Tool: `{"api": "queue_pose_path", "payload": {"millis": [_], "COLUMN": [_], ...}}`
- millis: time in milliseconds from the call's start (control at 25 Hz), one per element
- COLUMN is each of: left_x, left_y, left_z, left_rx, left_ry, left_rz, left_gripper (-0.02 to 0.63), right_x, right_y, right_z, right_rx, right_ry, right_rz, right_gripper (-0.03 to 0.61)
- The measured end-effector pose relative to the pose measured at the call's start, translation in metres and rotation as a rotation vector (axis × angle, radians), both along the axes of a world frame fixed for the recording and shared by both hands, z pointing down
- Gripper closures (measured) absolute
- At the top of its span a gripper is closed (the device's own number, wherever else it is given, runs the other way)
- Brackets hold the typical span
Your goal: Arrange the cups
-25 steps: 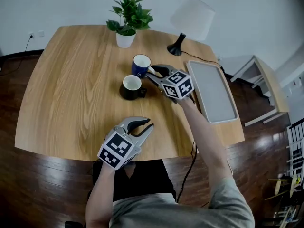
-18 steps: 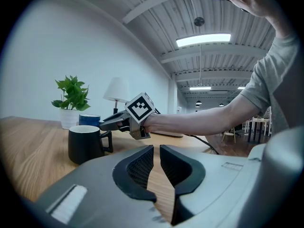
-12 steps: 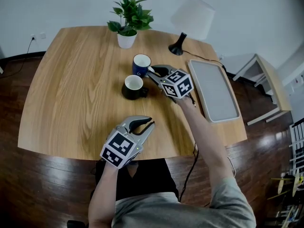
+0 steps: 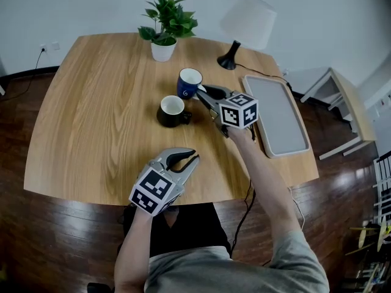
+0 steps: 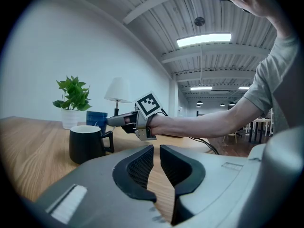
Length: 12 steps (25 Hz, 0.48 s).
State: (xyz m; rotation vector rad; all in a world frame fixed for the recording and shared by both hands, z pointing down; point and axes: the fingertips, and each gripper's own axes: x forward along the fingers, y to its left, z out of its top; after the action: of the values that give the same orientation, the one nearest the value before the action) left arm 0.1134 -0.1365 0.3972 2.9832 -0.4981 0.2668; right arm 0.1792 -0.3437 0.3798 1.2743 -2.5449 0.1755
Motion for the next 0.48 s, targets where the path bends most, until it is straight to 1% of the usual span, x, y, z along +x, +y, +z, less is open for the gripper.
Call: {"api": "queue_pose_path", "payload": {"millis": [120,200,320,480], "left_x": [0.001,0.001,0.0,-0.002], "left_y": [0.0,0.0,-0.001,-0.002], "left_z": [-0.001,0.0,0.0,0.001], "left_rx": [0.0,0.001,0.001,-0.002], "left_ry": [0.004,0.002,0.001,-0.005], "left_rz": [-0.001,0.001,0.003,0.002], "left_gripper": [0.561,0.561,0.561,0.561], "right_x": [0.023,0.049,0.102,0.181], "right_y": [0.009,0.016,0.025,0.037], "right_z": [-0.02,-0.033,-0.048,-0.058], "right_rx": [0.018,0.036,0.058,0.07], "right_ry": [-0.061,-0.074,-0.078,-0.08], "right_rz": [0.024,0.061,0.146,0.286], "right_gripper": [0.494,0.494,0.494,0.494]}}
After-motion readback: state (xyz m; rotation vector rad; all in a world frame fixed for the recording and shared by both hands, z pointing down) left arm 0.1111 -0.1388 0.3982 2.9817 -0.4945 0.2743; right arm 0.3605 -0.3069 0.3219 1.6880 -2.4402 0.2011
